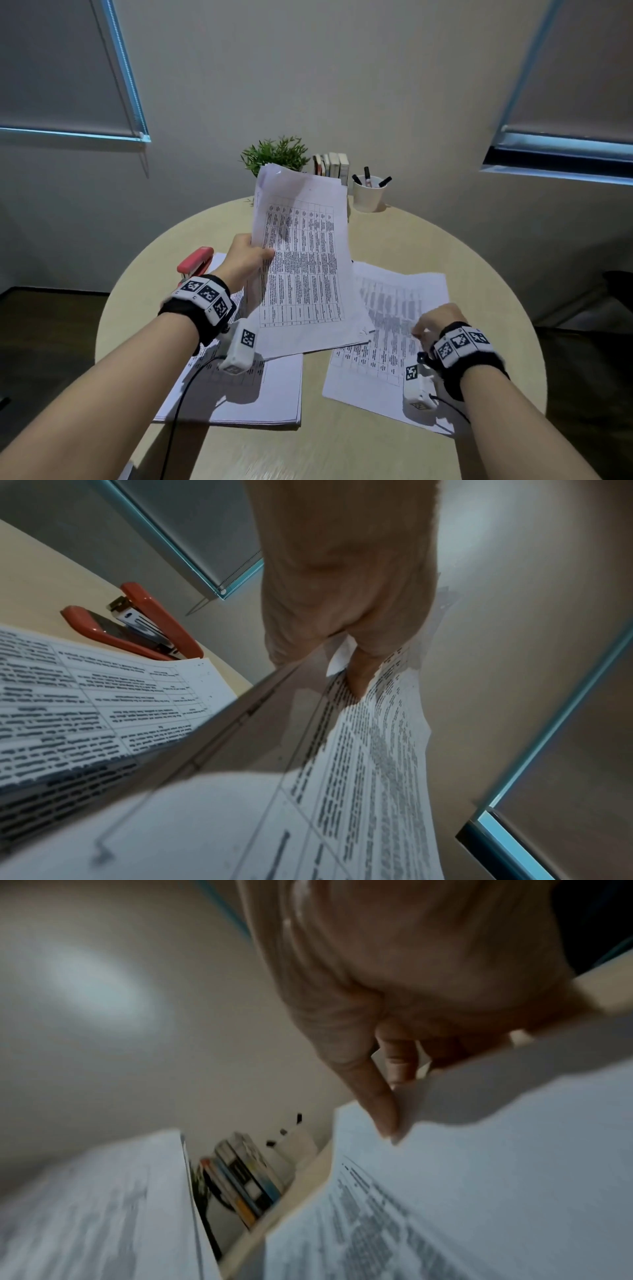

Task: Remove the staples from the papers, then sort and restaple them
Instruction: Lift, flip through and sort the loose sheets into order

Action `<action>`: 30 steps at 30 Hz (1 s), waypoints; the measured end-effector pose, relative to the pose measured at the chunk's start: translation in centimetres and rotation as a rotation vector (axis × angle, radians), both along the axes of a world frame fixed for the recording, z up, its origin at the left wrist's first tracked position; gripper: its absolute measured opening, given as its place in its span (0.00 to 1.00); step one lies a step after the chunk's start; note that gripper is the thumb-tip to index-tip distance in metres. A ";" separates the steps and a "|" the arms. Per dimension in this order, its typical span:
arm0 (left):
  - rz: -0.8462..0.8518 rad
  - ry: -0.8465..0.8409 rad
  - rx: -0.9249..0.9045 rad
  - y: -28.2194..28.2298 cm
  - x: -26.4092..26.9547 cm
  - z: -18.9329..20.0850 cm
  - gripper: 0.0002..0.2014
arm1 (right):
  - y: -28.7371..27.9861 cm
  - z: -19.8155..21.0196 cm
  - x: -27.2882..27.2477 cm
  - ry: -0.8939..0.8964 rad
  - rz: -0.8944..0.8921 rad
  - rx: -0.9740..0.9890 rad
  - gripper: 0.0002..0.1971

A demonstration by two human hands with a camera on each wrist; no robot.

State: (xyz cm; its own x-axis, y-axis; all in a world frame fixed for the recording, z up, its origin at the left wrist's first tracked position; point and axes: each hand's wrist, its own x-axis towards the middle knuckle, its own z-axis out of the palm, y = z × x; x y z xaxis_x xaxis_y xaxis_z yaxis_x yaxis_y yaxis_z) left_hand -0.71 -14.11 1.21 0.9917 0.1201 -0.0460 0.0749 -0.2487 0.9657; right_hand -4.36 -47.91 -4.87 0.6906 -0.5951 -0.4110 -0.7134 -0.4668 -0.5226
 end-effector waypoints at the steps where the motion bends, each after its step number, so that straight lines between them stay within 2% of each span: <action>1: -0.003 0.002 -0.004 0.1 0.0 0.0 0.07 | -0.6 -0.1 0.0 -0.061 -0.044 0.062 0.21; 2: -0.006 0.007 -0.007 0.2 0.0 0.0 0.07 | -1.0 0.1 -0.1 -0.140 -0.086 0.121 0.24; 3: -0.008 0.011 -0.009 0.3 0.0 -0.1 0.07 | -1.3 0.7 -0.2 -0.236 -0.116 0.140 0.23; 4: -0.007 0.016 -0.007 0.3 -0.1 -0.1 0.07 | -1.4 1.6 -0.2 -0.365 -0.134 0.104 0.17; 5: -0.002 0.023 -0.005 0.3 -0.1 -0.2 0.06 | -1.5 2.5 -0.4 -0.520 -0.145 0.045 0.11; 7: 0.020 0.036 -0.006 0.2 0.1 -0.4 0.06 | -1.0 5.5 -1.3 -0.882 -0.143 -0.028 0.12; 9: 0.046 0.055 -0.011 0.1 0.3 -0.5 0.07 | -0.5 8.9 -2.1 -1.192 -0.081 -0.017 0.14; 11: 0.053 0.074 -0.018 0.0 0.4 -0.6 0.07 | -0.4 11.4 -2.2 -1.388 -0.047 0.041 0.16; 13: 0.048 0.084 -0.036 -0.1 0.4 -0.7 0.08 | -0.4 13.3 -2.1 -1.506 -0.025 0.198 0.13; 15: 0.036 0.090 -0.052 -0.3 0.4 -0.7 0.08 | -0.7 14.1 -1.7 -1.491 0.007 0.363 0.10; 17: 0.018 0.077 -0.074 -0.6 0.3 -0.6 0.07 | -0.5 13.8 -1.0 -1.354 0.011 0.427 0.12; 21: -0.149 0.099 -0.120 -1.1 -0.3 0.1 0.10 | 2.2 11.2 -0.3 -1.043 0.068 0.454 0.11; 24: -0.316 0.133 -0.138 -1.6 -1.0 0.9 0.07 | 4.3 8.7 -0.3 -0.870 0.080 0.457 0.05; 27: -0.394 0.142 -0.212 -1.9 -0.9 1.0 0.12 | 5.5 7.4 -0.2 -0.784 0.078 0.509 0.03; 30: -0.450 0.139 -0.306 -3.0 -1.9 1.8 0.15 | 6.3 7.5 -0.4 -0.776 0.028 0.546 0.04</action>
State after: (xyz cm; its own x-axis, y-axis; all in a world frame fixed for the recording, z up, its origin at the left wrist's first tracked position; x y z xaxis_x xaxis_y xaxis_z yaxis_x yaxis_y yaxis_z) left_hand -2.58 -17.07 2.97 0.9242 -0.3527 -0.1467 0.1583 0.0041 0.9874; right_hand -4.76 -41.60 2.61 0.8990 -0.4354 -0.0481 -0.0675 -0.0290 -0.9973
